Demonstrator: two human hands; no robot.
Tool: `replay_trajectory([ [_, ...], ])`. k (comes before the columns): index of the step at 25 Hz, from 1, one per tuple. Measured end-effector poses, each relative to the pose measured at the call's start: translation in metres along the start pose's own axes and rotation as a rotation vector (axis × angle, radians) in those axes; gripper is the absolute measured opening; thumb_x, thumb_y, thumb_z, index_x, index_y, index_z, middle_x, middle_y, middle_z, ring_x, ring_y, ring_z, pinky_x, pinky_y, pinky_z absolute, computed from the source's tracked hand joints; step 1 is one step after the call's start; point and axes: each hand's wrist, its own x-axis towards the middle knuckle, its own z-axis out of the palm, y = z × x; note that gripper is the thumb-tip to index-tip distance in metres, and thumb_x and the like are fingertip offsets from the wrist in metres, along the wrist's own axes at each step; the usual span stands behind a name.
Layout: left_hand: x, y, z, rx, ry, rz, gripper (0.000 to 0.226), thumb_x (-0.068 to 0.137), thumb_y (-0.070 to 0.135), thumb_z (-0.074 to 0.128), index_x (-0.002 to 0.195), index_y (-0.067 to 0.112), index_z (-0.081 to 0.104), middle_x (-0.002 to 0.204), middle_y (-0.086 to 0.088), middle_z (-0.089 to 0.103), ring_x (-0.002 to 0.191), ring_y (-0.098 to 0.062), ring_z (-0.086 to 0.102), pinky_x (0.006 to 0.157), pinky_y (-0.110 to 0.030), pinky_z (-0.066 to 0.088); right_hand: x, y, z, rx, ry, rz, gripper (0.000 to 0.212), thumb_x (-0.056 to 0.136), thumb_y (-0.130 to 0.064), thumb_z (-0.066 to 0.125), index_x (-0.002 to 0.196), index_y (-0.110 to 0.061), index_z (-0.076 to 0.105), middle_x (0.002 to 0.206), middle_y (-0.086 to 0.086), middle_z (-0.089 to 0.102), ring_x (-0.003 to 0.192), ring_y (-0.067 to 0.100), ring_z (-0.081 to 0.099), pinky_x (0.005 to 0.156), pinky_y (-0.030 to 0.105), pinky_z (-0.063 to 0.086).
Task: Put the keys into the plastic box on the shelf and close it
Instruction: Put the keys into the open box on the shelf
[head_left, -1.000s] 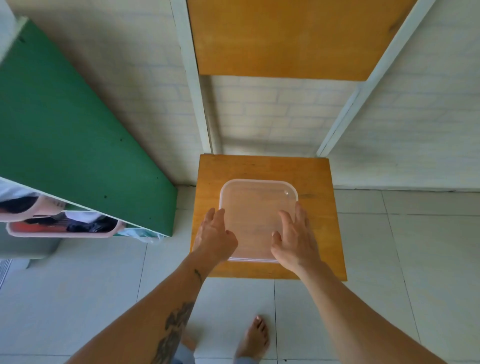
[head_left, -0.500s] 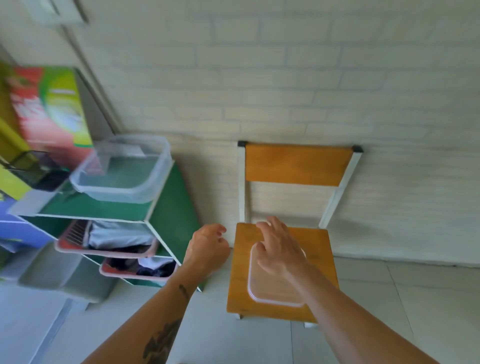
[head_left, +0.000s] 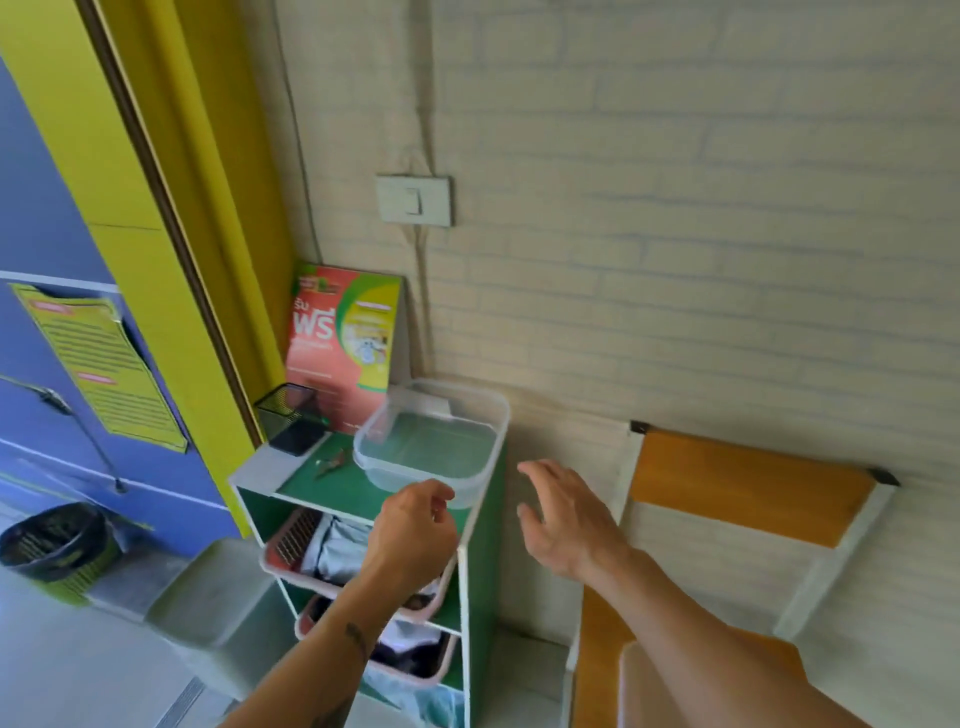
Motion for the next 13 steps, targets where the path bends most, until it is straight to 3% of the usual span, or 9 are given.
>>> replay_trajectory([
  [7, 0.095, -0.116, -0.073, -0.004, 0.073, 0.07, 0.036, 0.084, 0.007, 0.049, 0.113, 0.019, 0.067, 0.107, 0.002, 0.067, 0.094, -0.019, 0.062, 0.087, -0.035, 0.053, 0.091, -0.09, 0.071, -0.115, -0.024, 0.063, 0.064, 0.091, -0.039, 0.056, 0.146, -0.015, 0.034, 0.144, 0.006, 0.043, 0.131, 0.028, 0.041, 0.108, 0.038, 0.037],
  [13, 0.147, -0.172, -0.077, 0.138, -0.001, 0.131, 0.037, 0.082, 0.008, 0.057, 0.117, 0.015, 0.064, 0.107, -0.005, 0.059, 0.096, -0.027, 0.056, 0.082, -0.039, 0.051, 0.126, -0.108, 0.101, -0.28, -0.13, 0.165, 0.049, 0.092, -0.037, 0.057, 0.134, -0.015, 0.044, 0.127, 0.007, 0.055, 0.112, 0.029, 0.053, 0.095, 0.042, 0.046],
])
